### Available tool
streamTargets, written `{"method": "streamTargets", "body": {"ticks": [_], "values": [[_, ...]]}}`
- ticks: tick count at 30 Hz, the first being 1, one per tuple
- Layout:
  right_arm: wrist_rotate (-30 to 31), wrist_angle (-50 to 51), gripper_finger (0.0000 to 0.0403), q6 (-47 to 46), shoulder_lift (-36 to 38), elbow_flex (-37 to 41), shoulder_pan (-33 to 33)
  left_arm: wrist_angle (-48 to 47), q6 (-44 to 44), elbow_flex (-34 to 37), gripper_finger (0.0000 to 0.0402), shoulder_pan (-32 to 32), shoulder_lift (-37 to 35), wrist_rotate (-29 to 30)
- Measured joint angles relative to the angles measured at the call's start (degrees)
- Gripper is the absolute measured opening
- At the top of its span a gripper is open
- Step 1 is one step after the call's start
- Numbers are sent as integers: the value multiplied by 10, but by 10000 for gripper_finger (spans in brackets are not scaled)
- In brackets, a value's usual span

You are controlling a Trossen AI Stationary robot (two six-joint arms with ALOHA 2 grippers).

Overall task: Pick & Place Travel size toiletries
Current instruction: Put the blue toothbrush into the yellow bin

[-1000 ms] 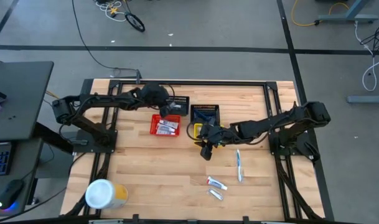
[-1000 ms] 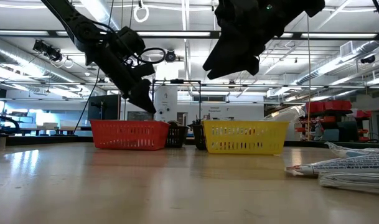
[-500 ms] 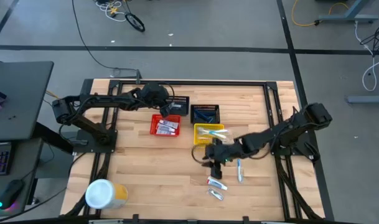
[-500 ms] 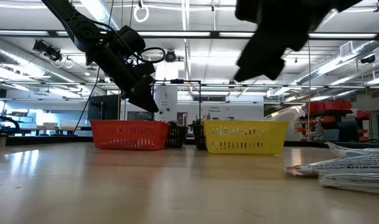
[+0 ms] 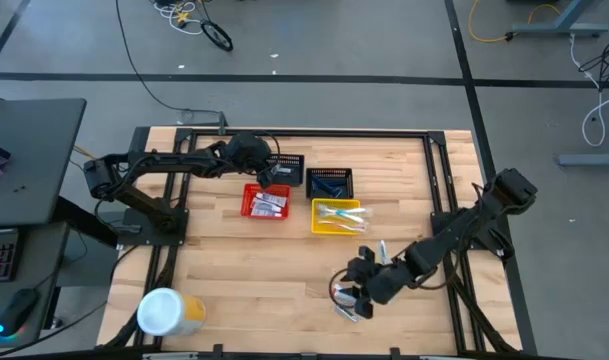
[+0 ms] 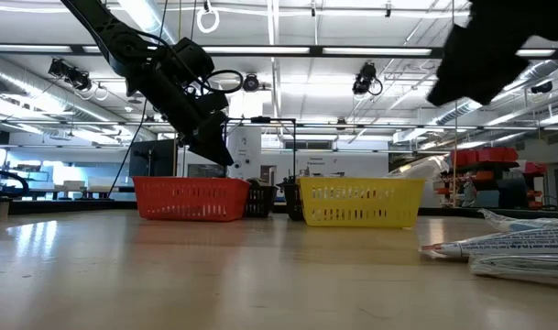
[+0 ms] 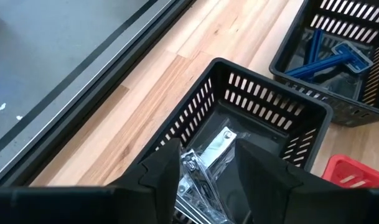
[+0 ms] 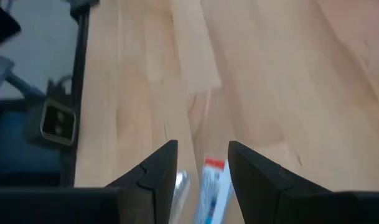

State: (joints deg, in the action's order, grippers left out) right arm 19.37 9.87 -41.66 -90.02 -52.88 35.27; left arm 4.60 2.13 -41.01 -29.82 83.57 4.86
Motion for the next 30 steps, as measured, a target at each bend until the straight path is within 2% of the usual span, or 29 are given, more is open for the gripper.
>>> {"method": "streamTargets", "body": {"ticks": [6,14,18,25,30], "values": [[0,58,151,-18,0,0,26,0,0,0,162,0,0,0],[1,63,138,-63,0,14,28,0,0,0,163,0,0,0],[-28,82,135,-66,0,29,27,1,2,0,160,0,0,0],[-36,156,135,-175,0,35,15,32,9,0,159,0,0,1],[-102,183,135,-213,0,35,15,65,9,0,160,0,0,1]]}}
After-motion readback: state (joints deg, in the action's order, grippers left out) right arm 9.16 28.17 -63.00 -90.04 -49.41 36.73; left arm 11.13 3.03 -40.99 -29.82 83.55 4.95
